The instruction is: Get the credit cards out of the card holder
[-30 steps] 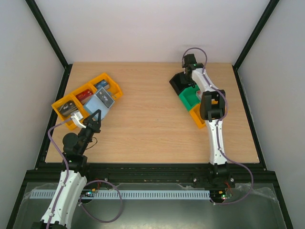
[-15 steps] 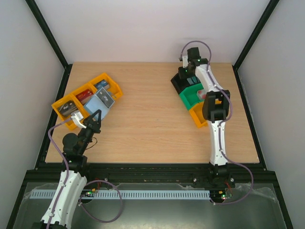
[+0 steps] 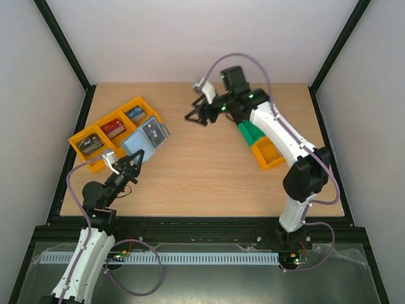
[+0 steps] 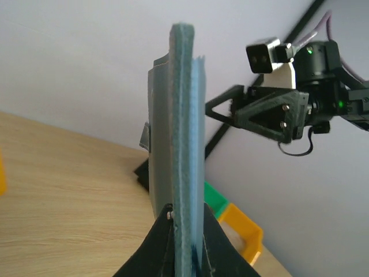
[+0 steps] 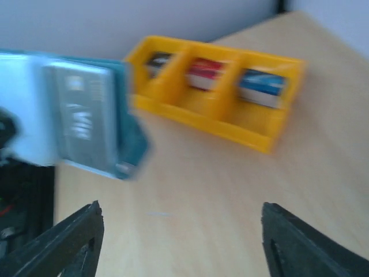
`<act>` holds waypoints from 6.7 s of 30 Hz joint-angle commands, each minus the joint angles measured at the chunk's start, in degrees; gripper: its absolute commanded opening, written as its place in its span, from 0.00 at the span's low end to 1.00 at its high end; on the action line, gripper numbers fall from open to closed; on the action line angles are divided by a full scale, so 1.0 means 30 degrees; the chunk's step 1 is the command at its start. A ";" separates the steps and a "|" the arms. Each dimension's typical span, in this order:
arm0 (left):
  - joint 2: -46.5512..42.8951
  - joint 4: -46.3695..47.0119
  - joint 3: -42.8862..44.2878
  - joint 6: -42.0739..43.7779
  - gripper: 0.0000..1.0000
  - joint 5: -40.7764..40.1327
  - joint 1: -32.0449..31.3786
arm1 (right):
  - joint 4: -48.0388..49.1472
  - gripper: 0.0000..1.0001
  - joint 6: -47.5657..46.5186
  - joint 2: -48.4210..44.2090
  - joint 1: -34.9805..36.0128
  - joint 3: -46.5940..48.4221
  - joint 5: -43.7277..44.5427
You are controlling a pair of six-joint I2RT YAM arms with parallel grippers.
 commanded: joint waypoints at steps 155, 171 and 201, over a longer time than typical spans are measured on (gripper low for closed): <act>-0.0320 0.2979 0.0574 0.1676 0.02 0.4854 -0.2074 | -0.0542 0.20 -0.2129 -0.0912 0.8589 -0.1648 -0.5048; -0.0954 0.2763 0.0367 0.0808 0.20 0.4832 -0.1641 | -0.1606 0.02 -0.3157 -0.2070 0.8125 -0.1427 -0.4379; 0.0324 0.3624 0.0459 0.1986 0.21 0.4920 -0.2413 | 0.0438 0.02 -0.1507 -0.2060 0.8078 -0.2106 -0.5121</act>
